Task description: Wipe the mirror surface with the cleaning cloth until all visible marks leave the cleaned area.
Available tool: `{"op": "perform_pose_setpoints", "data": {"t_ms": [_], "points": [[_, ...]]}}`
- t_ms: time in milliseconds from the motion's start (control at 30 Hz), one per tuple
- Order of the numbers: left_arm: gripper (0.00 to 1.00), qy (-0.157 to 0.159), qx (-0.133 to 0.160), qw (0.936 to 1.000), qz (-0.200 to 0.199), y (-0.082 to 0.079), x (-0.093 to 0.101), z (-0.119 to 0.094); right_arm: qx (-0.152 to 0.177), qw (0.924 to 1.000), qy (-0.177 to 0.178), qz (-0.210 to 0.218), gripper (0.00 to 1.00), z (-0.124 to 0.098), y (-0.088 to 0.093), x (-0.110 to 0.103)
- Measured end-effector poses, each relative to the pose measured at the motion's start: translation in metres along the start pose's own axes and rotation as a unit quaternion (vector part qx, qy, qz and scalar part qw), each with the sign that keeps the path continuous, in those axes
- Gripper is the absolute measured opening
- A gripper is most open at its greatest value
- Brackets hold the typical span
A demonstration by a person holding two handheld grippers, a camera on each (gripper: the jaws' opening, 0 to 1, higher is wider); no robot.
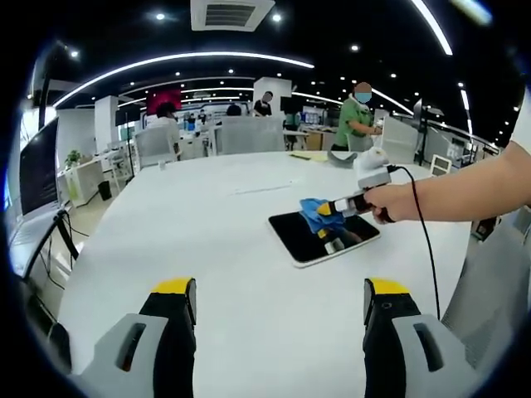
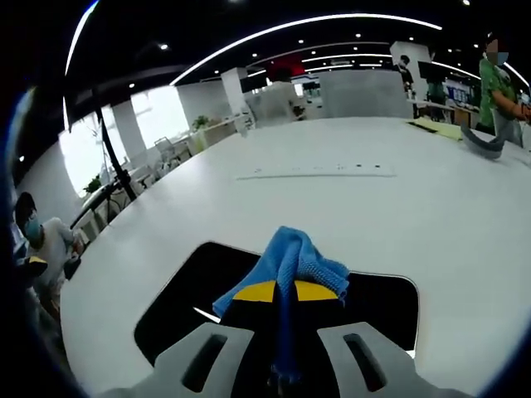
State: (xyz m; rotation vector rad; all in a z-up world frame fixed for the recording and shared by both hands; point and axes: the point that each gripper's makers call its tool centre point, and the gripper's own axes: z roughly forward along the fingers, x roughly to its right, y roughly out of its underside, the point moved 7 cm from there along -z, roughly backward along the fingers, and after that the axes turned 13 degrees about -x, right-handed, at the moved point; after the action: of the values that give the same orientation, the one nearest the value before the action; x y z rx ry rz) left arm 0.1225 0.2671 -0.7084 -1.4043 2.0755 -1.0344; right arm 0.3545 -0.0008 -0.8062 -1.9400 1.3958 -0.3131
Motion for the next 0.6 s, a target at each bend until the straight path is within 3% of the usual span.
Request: {"op": "perform_pose_setpoints", "data": {"t_ms": [367, 600], "points": [[0.83, 0.002, 0.005, 1.0, 0.002, -0.001, 0.001, 0.0, -0.003, 1.0, -0.008, -0.003, 0.01, -0.002, 0.007, -0.001], [0.83, 0.003, 0.007, 1.0, 0.003, -0.001, 0.002, -0.001, -0.001, 0.9999, -0.012, -0.004, 0.01, -0.014, 0.017, -0.013]]}}
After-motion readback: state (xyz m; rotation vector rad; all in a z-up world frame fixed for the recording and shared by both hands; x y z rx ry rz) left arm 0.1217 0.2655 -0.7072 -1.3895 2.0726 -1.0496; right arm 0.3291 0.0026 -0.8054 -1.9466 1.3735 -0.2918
